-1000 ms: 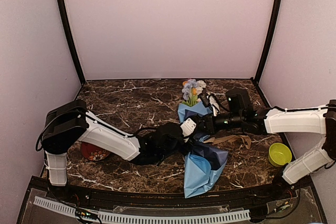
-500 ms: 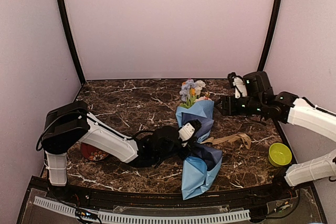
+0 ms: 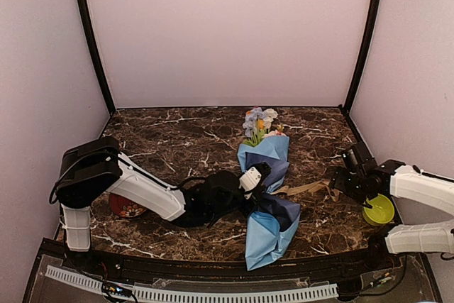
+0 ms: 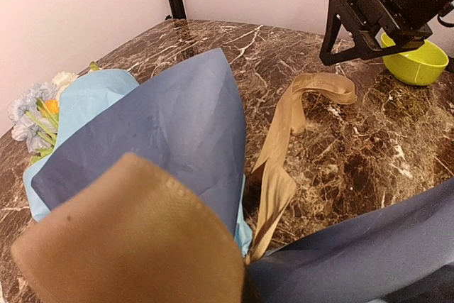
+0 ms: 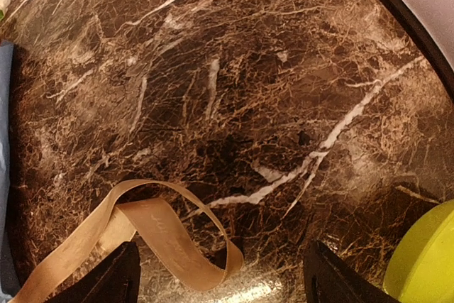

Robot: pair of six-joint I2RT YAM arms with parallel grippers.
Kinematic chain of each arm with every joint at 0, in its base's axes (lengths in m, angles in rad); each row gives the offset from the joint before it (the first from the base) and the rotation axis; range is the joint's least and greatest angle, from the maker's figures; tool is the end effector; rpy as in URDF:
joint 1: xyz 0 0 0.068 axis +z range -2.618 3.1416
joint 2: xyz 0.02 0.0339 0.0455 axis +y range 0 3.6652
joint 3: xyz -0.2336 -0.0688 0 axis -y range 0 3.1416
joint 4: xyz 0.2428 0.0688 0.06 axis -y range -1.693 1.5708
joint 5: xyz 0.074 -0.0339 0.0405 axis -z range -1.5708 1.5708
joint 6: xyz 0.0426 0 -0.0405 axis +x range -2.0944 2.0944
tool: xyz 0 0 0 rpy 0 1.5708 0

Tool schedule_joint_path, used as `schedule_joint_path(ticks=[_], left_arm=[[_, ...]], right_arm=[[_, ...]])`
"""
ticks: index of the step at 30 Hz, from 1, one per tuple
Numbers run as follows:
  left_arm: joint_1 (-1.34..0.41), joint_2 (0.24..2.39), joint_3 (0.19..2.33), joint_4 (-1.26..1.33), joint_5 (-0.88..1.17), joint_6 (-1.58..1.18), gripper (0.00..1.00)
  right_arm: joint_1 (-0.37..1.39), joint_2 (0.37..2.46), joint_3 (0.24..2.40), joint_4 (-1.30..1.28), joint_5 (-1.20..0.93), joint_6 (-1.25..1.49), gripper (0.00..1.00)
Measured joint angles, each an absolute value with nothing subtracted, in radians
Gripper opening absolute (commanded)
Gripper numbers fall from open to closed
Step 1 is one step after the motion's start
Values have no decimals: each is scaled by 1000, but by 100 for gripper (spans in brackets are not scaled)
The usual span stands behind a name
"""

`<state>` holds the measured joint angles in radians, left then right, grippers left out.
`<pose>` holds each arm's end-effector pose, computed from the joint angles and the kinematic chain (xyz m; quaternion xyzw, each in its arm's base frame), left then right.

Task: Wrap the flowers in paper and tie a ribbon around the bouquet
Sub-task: Pass from the right arm to the left, then pick up the right side of the half-tied ribbon from the center of the board.

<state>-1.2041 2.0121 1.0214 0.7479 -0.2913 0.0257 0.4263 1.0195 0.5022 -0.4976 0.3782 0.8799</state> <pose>0.1600 -0.3825 0.1269 0.3764 0.6881 -0.2438 0.5704 0.1870 0.0677 0.1481 0.2626 0.9087 0.0202 0.3239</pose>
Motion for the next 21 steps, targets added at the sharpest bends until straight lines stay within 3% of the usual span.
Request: schedule_joint_path(ticks=[7, 15, 21], left_arm=[[-1204, 2012, 1015, 758, -287, 26, 0], [-1204, 2012, 1011, 762, -287, 27, 0], [-1204, 2012, 1004, 774, -281, 33, 0]], right_arm=[[409, 1073, 444, -411, 343, 918, 59], [345, 1122, 371, -273, 284, 922, 0], [321, 1085, 372, -245, 259, 848, 0]])
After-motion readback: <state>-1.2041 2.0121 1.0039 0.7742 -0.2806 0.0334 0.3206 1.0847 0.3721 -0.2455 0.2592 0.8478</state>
